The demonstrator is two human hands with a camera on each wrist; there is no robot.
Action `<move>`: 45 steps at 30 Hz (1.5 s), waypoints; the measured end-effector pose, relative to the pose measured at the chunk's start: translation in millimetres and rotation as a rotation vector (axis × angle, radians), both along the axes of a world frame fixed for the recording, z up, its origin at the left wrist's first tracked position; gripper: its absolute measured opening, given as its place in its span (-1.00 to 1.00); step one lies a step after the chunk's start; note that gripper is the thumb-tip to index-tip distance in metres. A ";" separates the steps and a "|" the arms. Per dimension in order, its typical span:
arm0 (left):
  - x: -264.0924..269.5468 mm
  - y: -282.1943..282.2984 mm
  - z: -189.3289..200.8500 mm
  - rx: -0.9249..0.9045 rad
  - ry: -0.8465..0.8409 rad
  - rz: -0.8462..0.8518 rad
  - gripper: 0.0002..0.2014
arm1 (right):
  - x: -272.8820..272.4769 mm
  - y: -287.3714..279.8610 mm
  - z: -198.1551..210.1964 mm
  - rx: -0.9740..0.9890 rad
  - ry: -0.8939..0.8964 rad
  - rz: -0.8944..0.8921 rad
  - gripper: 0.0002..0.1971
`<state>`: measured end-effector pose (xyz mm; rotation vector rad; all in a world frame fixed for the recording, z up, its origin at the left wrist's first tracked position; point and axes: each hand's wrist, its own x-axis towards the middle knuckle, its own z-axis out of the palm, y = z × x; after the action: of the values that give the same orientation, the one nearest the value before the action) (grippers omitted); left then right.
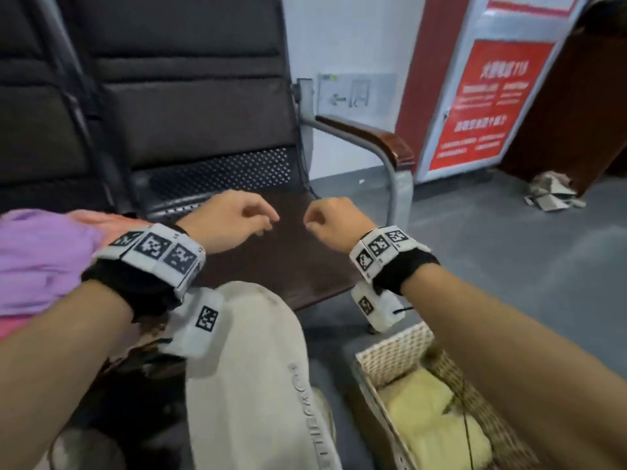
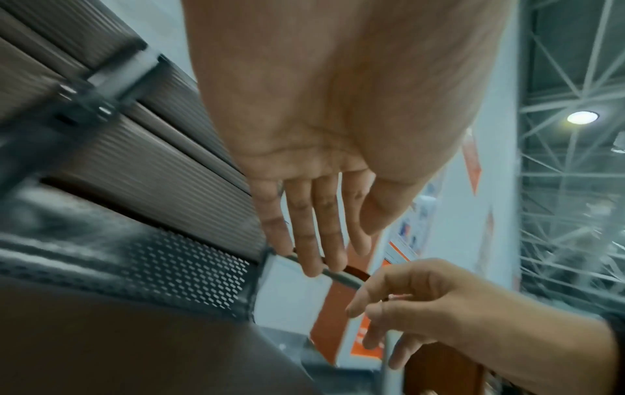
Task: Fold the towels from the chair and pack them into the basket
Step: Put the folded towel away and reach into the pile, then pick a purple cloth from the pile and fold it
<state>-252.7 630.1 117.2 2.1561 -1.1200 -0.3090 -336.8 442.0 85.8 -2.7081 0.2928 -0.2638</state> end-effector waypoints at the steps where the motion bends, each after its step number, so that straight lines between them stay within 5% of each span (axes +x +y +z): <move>1: 13.7 21.0 2.9 -0.017 0.012 0.050 -0.81 | 21.0 15.6 11.3 -0.007 -0.009 0.045 -0.84; 8: 86.6 148.0 -15.9 -0.103 0.053 0.351 -0.84 | 139.4 140.3 31.5 0.007 0.090 0.326 -0.81; 12: 117.8 199.8 -42.5 0.163 -0.046 0.440 -0.82 | 182.2 200.7 -13.8 0.013 0.222 0.449 -0.79; 17: 145.8 249.3 -69.2 0.422 0.051 0.478 -0.72 | 224.2 245.7 -70.8 0.086 0.311 0.534 -0.74; 24: 171.7 285.3 -79.3 0.496 0.069 0.548 -0.75 | 250.5 299.6 -111.7 0.179 0.253 0.663 -0.69; 31: 174.4 279.3 -85.7 0.529 0.100 0.451 -0.78 | 246.2 290.6 -103.1 0.100 0.229 0.792 -0.84; 39: 153.2 271.8 -76.2 0.425 0.075 0.378 -0.64 | 214.2 239.4 -33.6 0.618 -0.131 0.564 -0.73; 45: 136.5 251.3 -73.4 0.362 -0.042 0.367 -0.71 | 180.9 176.7 12.8 0.843 -0.329 0.373 -0.75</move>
<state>-116.2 881.4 43.7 2.6436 -0.7051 -0.3167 -156.0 618.7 98.7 -1.8017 -0.1727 -0.3656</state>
